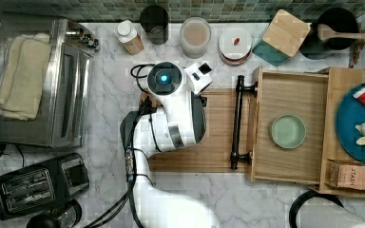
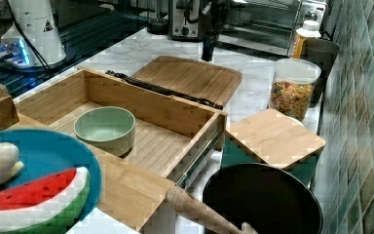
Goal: Close the drawer.
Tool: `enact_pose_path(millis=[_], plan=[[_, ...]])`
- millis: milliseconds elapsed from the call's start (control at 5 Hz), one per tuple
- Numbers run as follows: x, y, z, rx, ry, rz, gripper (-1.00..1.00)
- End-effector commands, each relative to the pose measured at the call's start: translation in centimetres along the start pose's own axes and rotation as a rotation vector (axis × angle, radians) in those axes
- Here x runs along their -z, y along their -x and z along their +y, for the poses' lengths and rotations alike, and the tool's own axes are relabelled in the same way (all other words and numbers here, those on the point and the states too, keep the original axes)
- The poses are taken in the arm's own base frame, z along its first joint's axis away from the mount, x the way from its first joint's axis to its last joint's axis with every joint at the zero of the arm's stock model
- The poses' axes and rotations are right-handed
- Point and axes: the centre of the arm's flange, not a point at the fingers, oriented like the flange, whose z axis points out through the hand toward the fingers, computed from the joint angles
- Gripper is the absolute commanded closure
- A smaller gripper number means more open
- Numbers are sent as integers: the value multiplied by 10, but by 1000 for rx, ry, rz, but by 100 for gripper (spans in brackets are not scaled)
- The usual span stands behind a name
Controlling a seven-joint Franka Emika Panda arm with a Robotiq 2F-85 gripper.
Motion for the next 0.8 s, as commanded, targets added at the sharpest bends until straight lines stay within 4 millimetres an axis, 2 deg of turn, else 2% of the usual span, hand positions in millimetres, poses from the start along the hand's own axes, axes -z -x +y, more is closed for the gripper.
enact_pose_path(millis=[200, 400, 600, 800], plan=[[-11, -28, 64, -105, 19, 47, 100], [-13, -26, 72, -107, 34, 3, 100], [-17, -13, 83, -111, 40, 27, 100], [-19, -4, 106, -93, 49, 19, 100]])
